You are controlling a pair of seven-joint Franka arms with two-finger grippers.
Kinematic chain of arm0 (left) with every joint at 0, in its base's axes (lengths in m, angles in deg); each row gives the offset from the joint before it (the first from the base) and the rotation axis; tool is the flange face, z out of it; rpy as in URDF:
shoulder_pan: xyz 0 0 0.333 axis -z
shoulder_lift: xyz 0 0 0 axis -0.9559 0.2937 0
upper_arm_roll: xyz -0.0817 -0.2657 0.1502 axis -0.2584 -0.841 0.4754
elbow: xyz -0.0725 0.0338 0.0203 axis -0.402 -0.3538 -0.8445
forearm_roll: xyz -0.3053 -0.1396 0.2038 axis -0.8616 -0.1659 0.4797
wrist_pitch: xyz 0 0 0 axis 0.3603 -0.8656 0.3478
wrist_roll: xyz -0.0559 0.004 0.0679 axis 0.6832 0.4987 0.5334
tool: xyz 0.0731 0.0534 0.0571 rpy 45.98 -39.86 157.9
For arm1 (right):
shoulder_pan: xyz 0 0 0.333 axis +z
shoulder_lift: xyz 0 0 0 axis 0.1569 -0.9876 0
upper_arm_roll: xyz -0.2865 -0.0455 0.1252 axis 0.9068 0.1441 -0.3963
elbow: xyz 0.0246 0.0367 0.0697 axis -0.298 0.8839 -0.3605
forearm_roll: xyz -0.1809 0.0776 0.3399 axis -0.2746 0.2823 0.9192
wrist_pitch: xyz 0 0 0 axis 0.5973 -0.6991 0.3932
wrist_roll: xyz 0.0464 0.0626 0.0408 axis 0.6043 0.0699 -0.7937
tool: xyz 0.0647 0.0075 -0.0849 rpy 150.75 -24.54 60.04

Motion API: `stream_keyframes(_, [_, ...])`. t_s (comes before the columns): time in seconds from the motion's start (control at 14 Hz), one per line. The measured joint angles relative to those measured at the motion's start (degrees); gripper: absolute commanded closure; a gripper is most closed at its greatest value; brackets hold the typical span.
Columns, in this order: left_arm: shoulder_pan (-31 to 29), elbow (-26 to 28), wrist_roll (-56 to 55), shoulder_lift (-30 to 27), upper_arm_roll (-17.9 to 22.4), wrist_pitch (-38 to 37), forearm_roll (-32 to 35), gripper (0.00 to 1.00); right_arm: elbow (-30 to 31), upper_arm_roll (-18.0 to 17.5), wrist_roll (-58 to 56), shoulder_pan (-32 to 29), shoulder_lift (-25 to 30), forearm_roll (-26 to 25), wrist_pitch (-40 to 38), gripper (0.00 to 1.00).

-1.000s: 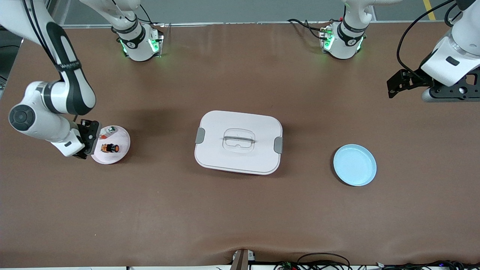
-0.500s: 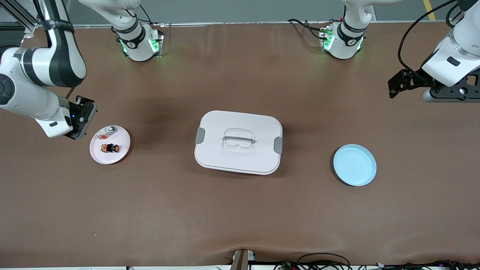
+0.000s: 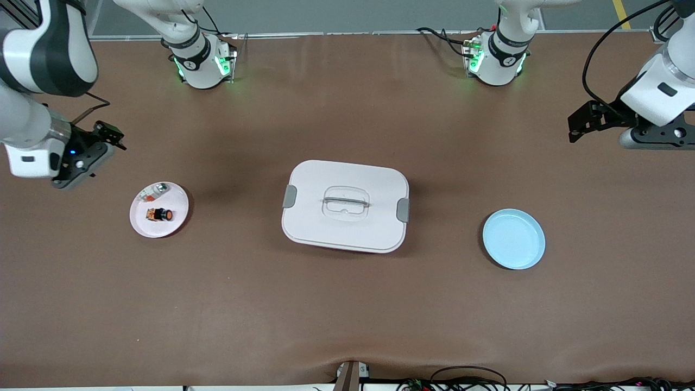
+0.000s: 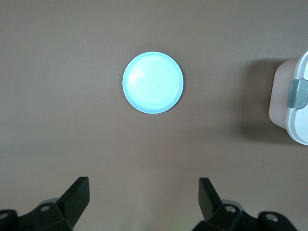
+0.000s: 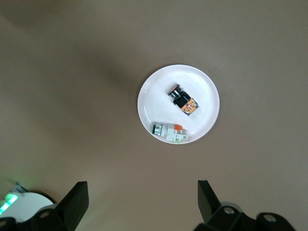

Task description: Transfer orange switch to right arm and place

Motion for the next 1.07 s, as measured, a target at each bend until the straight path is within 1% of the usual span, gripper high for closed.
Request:
stream_keyframes(0.21, [0.0,0.0,0.0,0.0,0.0,0.1,0.0,0.0,-8.1,0.0,12.6,0.0,-0.5,0.8,-6.4,0.0])
stream_keyframes(0.36, [0.0,-0.1,0.0,0.0,0.0,0.1,0.0,0.0,-11.3,0.0,21.6,0.0,-1.0,1.9,-7.1,0.0])
stream_keyframes(0.5, [0.0,-0.2,0.0,0.0,0.0,0.1,0.0,0.0,-13.9,-0.1,27.1,0.0,-1.5,2.8,-7.1,0.0])
stream_keyframes(0.64, [0.0,-0.6,0.0,0.1,0.0,0.1,0.0,0.0,-16.3,0.0,33.8,0.0,-1.6,4.6,-7.1,0.0])
stream_keyframes(0.79, [0.0,-1.0,0.0,0.3,0.0,0.1,0.0,0.0,-18.2,-0.1,40.6,0.0,-1.7,4.8,-7.2,0.0])
stream_keyframes(1.07, [0.0,-1.5,0.0,0.6,0.0,0.1,0.0,0.0,-18.6,-0.2,43.0,0.0,-1.6,4.8,-7.4,0.0])
